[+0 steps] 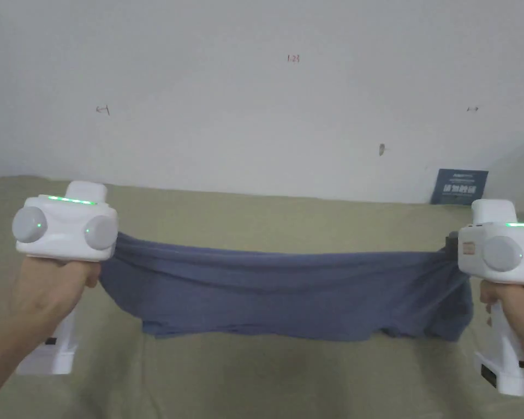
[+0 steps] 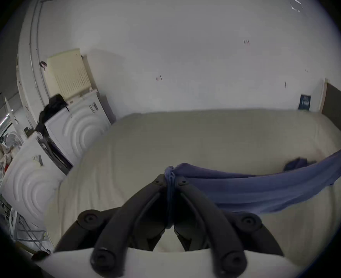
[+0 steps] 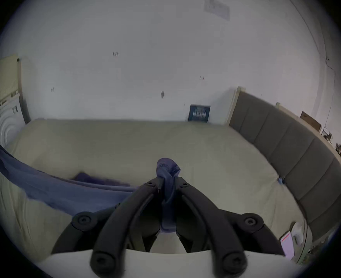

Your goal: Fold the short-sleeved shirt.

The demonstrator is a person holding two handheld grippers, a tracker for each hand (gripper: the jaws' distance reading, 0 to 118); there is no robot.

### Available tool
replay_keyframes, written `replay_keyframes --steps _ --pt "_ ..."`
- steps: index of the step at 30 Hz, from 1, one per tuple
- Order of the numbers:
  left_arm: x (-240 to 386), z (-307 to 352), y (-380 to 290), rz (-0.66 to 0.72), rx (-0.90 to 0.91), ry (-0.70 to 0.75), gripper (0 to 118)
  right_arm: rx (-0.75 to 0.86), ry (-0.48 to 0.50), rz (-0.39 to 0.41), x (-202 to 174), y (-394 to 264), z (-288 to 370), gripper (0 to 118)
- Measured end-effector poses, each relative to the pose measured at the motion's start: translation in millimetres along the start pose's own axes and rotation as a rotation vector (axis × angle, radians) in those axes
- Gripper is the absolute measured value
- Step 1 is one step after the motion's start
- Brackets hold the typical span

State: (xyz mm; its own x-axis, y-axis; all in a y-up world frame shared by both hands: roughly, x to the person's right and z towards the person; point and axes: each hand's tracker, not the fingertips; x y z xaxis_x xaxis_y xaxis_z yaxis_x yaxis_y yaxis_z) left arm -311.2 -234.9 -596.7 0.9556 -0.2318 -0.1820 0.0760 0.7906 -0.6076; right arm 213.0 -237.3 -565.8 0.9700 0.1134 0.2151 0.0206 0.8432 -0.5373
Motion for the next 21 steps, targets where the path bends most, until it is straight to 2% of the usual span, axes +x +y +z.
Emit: replay_keyframes --steps 1,4,8,13,15,21 --pt "-0.8 -0.1 -15.2 0.013 -0.027 -0.017 6 0.011 0.001 -0.012 2.5 -18.0 6.1 13" --pt "-6.7 13.5 -56.7 0.067 -0.078 -0.062 6 -0.035 0.013 0.021 7.7 -64.2 24.2 13" --pt "-21.6 51.1 -113.9 0.024 -0.114 -0.106 6 -0.088 0.068 -0.059 24.3 -120.6 67.4 13" --pt "-41.9 100.9 -188.7 0.049 -0.165 -0.141 6 -0.143 0.077 -0.055 36.7 -184.7 128.6 13" --pt "-46.4 119.8 -213.2 0.023 -0.171 -0.143 6 -0.159 0.079 -0.084 44.3 -206.6 151.1 13" --pt "-68.7 172.3 -253.7 0.009 -0.193 -0.175 6 -0.170 0.090 -0.079 60.4 -254.6 211.8 13"
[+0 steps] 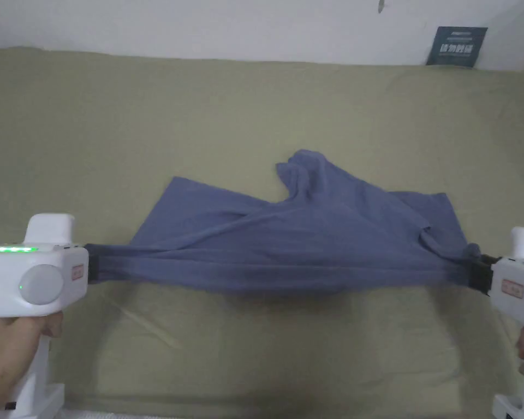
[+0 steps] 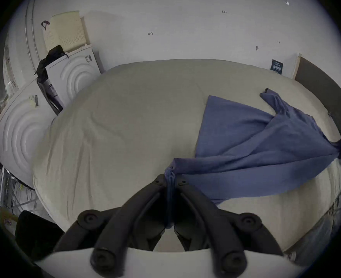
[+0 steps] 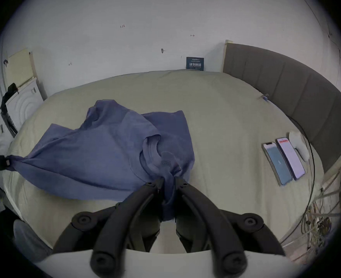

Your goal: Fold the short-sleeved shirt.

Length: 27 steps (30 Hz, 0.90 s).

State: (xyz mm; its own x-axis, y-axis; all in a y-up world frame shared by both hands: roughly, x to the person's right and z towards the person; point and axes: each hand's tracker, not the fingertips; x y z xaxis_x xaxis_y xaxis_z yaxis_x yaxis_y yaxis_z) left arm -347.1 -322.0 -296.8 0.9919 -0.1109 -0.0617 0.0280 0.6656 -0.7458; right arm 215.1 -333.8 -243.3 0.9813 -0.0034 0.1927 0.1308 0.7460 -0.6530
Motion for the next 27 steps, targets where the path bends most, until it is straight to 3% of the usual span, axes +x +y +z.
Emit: replay_keyframes --steps 10,11,12,13,14,15,16,19,21,22,23,24,27 --pt "-7.6 -7.2 -35.0 0.029 -0.090 -0.054 6 -0.107 -0.027 0.035 2.1 -34.0 -17.2 14" --pt "-7.7 -9.6 -36.7 0.028 -0.093 -0.059 7 -0.111 -0.027 0.030 2.6 -35.0 -19.1 20" --pt "-7.3 -11.2 -38.5 0.026 -0.093 -0.057 13 -0.115 -0.037 0.023 1.4 -35.5 -19.2 38" --pt "-7.3 -11.5 -39.5 0.025 -0.091 -0.048 34 -0.119 -0.044 0.015 2.1 -34.9 -17.8 72" --pt "-8.5 -12.0 -41.2 0.025 -0.093 -0.047 84 -0.131 -0.029 0.003 2.8 -33.1 -17.6 118" --pt "-9.3 -11.9 -41.6 0.036 -0.109 -0.063 116 -0.145 -0.034 -0.012 0.0 -35.4 -18.5 112" --pt "-8.4 -9.7 -42.9 0.044 -0.108 -0.058 118 -0.021 -0.044 -0.054 -3.0 -34.2 -12.8 105" --pt "-4.6 9.3 -43.5 0.046 -0.035 -0.064 112 -0.066 0.006 -0.061 -24.8 -26.1 -0.5 102" --pt "0.6 20.2 -42.9 0.053 -0.018 -0.106 98 -0.034 0.061 -0.038 -51.2 -23.1 7.6 83" --pt "6.8 26.9 -44.8 0.075 -0.015 -0.145 72 -0.024 0.082 0.002 -66.4 -23.8 12.6 61" --pt "11.4 32.0 -45.9 0.078 -0.013 -0.181 15 0.019 0.096 0.035 -88.2 -25.0 24.0 24" --pt "17.9 35.1 -48.5 0.056 0.002 -0.195 0 0.046 0.111 0.072 -108.0 -28.1 30.1 15" --pt "34.7 31.4 -56.9 -0.027 0.012 -0.177 0 0.061 0.162 0.085 -147.6 -40.3 37.3 13"
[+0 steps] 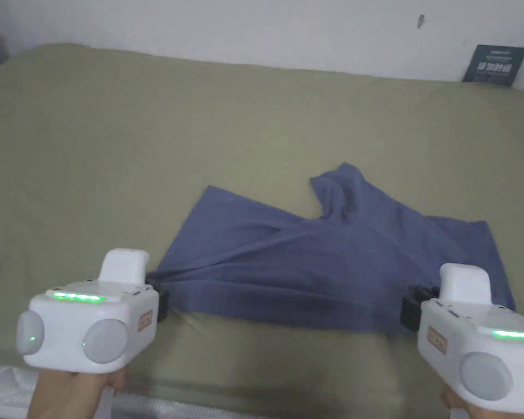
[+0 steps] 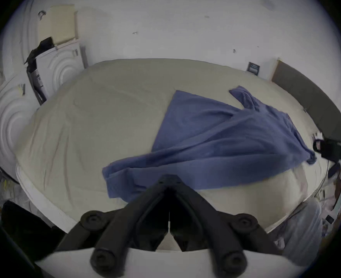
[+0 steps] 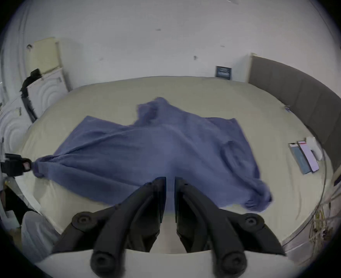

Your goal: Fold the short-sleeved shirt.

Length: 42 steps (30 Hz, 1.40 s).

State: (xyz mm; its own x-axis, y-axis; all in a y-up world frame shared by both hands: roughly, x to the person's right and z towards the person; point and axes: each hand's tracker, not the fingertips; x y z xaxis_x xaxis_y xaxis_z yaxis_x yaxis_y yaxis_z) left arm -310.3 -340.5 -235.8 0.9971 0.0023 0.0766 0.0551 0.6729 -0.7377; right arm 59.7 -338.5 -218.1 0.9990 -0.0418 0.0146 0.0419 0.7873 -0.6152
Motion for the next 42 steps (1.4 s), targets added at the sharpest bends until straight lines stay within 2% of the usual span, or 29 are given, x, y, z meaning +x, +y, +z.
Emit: replay_keyframes --steps 2,7,13,17,23,24,25,26,27,30,32,35,38,40,41,42 --pt "3.7 -2.0 -6.0 -0.021 0.020 0.042 0 -0.006 0.007 0.009 -18.5 -4.8 0.0 13" --pt "-19.2 -6.8 -11.6 0.030 0.006 0.024 0 0.021 0.032 0.057 -52.2 -7.4 -2.6 7" --pt "-56.9 -7.4 -4.2 0.092 -0.009 0.026 0 0.032 0.062 0.083 -69.4 -15.2 -13.4 7" --pt "-81.3 -13.0 7.9 0.085 -0.010 0.058 0 0.018 0.082 0.120 -77.4 -21.0 -22.7 7" --pt "-112.5 -35.3 36.9 0.135 -0.081 -0.004 1 -0.006 0.111 0.143 -86.2 -23.4 -29.8 7" --pt "-114.3 -39.3 42.2 0.146 -0.085 0.005 14 -0.005 0.111 0.146 -85.5 -25.3 -30.3 7" --pt "-115.8 -44.2 46.3 0.150 -0.098 0.007 47 -0.012 0.118 0.151 -85.3 -25.2 -31.3 7" --pt "-117.5 -50.7 49.9 0.145 -0.126 -0.012 106 -0.017 0.118 0.154 -85.9 -25.8 -32.8 7" --pt "-116.3 -55.1 52.8 0.136 -0.164 -0.035 118 -0.019 0.114 0.158 -86.3 -26.3 -33.7 7" --pt "-108.8 -69.6 53.3 0.133 -0.205 -0.003 94 -0.027 0.117 0.153 -83.6 -26.3 -34.9 7" --pt "-100.1 -64.4 54.4 0.115 -0.259 0.031 91 -0.030 0.114 0.151 -80.2 -27.2 -36.2 7" --pt "-93.3 -80.8 39.6 0.087 -0.283 0.035 67 -0.045 0.113 0.148 -76.3 -29.1 -40.0 7" --pt "-80.0 -77.2 32.1 -0.008 -0.265 0.083 64 -0.053 0.107 0.149 -71.4 -29.8 -42.0 7" --pt "-83.3 -83.6 31.9 0.005 -0.310 0.050 55 -0.055 0.103 0.143 -68.1 -28.0 -43.4 7" --pt "-84.0 -82.9 31.4 0.008 -0.303 0.055 45 -0.056 0.102 0.140 -66.0 -26.4 -45.4 7" --pt "-83.6 -81.5 29.7 0.005 -0.300 0.053 24 -0.057 0.100 0.139 -63.6 -24.2 -48.0 7"
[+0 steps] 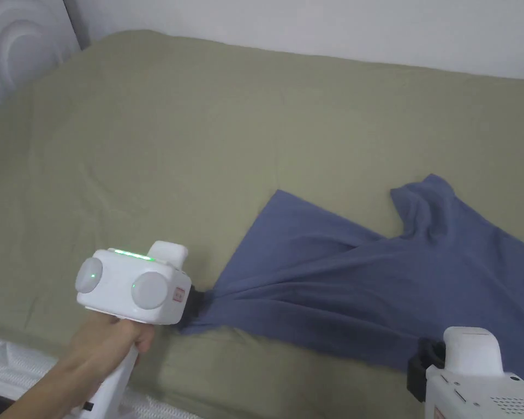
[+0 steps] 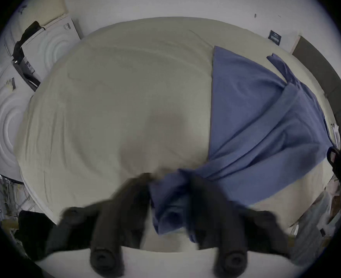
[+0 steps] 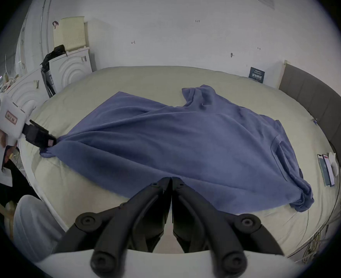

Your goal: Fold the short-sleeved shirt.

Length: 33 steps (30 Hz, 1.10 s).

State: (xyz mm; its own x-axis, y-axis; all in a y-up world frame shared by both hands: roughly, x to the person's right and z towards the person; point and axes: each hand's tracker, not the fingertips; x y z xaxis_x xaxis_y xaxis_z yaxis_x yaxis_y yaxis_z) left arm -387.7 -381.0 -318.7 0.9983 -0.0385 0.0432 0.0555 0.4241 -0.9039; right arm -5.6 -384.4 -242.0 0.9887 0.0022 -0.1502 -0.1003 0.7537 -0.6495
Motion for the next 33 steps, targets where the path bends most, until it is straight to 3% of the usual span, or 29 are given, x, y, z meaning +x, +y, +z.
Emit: replay_keyframes --steps 1,8,13,16,17,18,19,20,22,23,25,26,28,29,30,31,32,33 --pt "-1.0 -10.4 0.8 0.002 -0.003 -0.026 6 0.000 -0.008 -0.002 3.2 2.3 -2.0 7" --pt "-16.6 -28.6 1.9 0.031 0.025 -0.023 6 -0.009 -0.021 -0.057 61.7 53.6 -31.7 7" --pt "10.5 4.6 -11.6 0.048 0.059 -0.019 6 -0.064 -0.036 -0.103 123.8 120.1 -95.6 7" --pt "16.6 7.5 -16.6 0.056 0.070 -0.026 6 -0.130 -0.057 -0.043 153.3 158.2 -139.7 7" --pt "8.7 6.0 -10.5 0.072 0.059 -0.046 6 -0.137 -0.074 -0.017 160.9 169.2 -153.2 12" --pt "6.3 5.8 -8.7 0.077 0.061 -0.050 6 -0.161 -0.089 0.030 166.7 177.1 -165.7 38" --pt "7.3 6.6 -9.3 0.085 0.061 -0.057 6 -0.189 -0.097 0.050 173.7 184.4 -179.1 38" --pt "8.9 7.4 -9.9 0.091 0.060 -0.062 6 -0.223 -0.100 0.053 180.4 190.0 -191.4 52" --pt "1.9 4.0 -5.4 0.099 0.056 -0.075 6 -0.299 -0.117 0.067 190.8 192.8 -211.2 115" --pt "2.7 3.6 -5.6 0.108 0.055 -0.079 6 -0.268 -0.125 0.072 195.1 186.2 -217.5 111" --pt "-0.5 0.0 -3.2 0.116 0.048 -0.088 6 -0.350 -0.162 0.154 197.6 177.8 -235.8 91" --pt "-1.0 -1.4 -2.1 0.120 0.045 -0.091 6 -0.390 -0.152 0.199 188.0 180.0 -231.4 88" --pt "-0.3 -1.9 -1.0 0.127 0.040 -0.096 5 -0.338 -0.154 0.184 180.4 184.2 -222.7 87" --pt "-3.6 -4.2 -0.8 0.130 0.038 -0.100 6 -0.356 -0.127 0.176 177.2 187.3 -216.9 70" --pt "-4.2 -4.8 -0.9 0.133 0.039 -0.101 6 -0.347 -0.045 0.185 178.9 190.2 -219.6 42" --pt "-3.6 -4.9 -1.1 0.135 0.041 -0.100 6 -0.332 -0.058 0.225 170.5 190.5 -215.3 9" --pt "-2.6 -4.9 -1.5 0.135 0.044 -0.099 6 -0.300 -0.119 0.304 159.5 189.1 -209.7 8" --pt "-3.3 -5.1 -2.8 0.141 0.048 -0.098 6 -0.307 -0.093 0.303 155.0 189.3 -204.9 8"
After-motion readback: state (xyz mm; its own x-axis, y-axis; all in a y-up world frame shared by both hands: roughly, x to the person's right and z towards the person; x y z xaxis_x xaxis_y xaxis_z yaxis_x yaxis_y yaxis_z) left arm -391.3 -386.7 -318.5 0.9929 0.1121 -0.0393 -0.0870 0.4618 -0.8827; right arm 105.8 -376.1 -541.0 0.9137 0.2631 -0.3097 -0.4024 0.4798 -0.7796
